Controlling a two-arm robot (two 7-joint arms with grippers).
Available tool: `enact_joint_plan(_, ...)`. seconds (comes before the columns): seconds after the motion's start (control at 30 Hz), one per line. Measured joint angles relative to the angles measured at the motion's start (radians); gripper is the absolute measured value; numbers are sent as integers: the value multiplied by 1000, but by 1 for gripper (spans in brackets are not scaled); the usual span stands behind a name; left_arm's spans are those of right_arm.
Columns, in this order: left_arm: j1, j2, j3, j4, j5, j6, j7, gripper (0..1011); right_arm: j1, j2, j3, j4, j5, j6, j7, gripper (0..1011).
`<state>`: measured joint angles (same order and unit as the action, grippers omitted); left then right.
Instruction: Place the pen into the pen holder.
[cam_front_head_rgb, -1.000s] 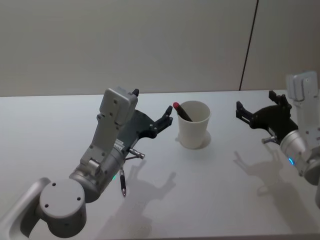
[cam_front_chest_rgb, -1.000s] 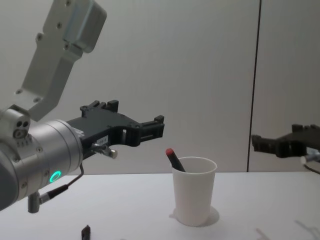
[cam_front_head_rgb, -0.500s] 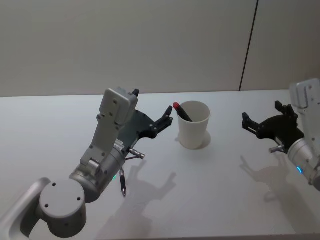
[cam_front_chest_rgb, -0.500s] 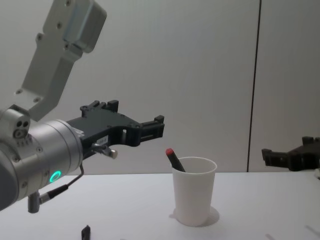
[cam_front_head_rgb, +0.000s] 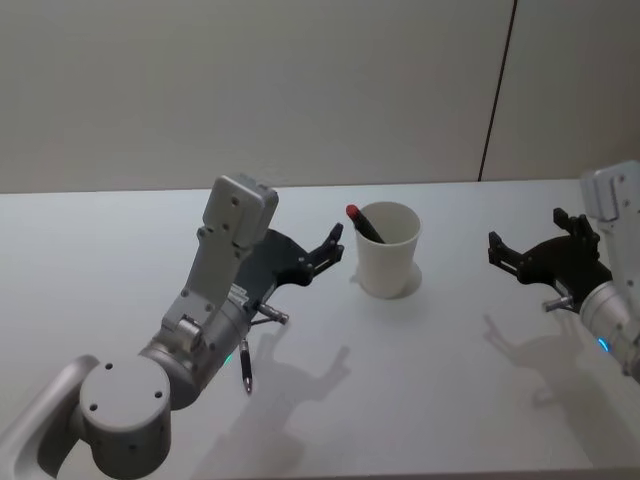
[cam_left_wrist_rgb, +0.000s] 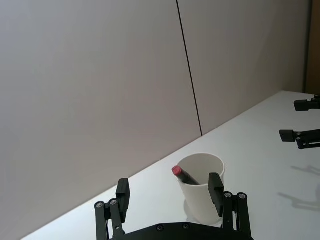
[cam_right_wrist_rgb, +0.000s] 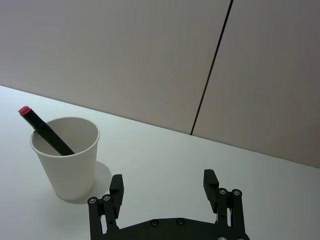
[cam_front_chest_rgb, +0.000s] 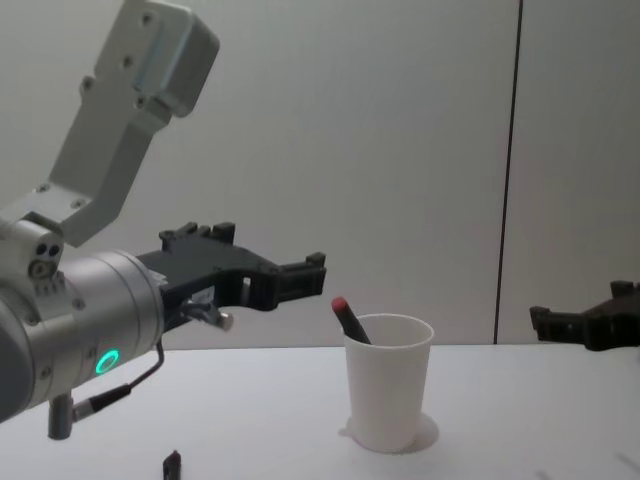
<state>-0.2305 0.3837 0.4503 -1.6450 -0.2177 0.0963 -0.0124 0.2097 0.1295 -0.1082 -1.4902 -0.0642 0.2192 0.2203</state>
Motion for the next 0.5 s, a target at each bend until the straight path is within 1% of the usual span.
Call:
enact_joint_plan(0.27, 15, 6, -5, -24, -44, 98, 3, 1000, -3, 2, 1, -3, -1, 5, 1, 1001)
enact_joint_plan(0.37, 22, 8, -6, -29, -61, 124, 6, 1000, -3, 2, 1, -4, -2, 6, 1, 1001)
enact_joint_plan(0.4, 27, 9, -8, -33, -75, 143, 10, 1000, -4, 2, 1, -4, -2, 6, 1, 1001)
enact_joint_plan(0.5, 35, 11, -9, -39, -102, 177, 22, 1000, -4, 2, 1, -4, -2, 7, 2, 1002)
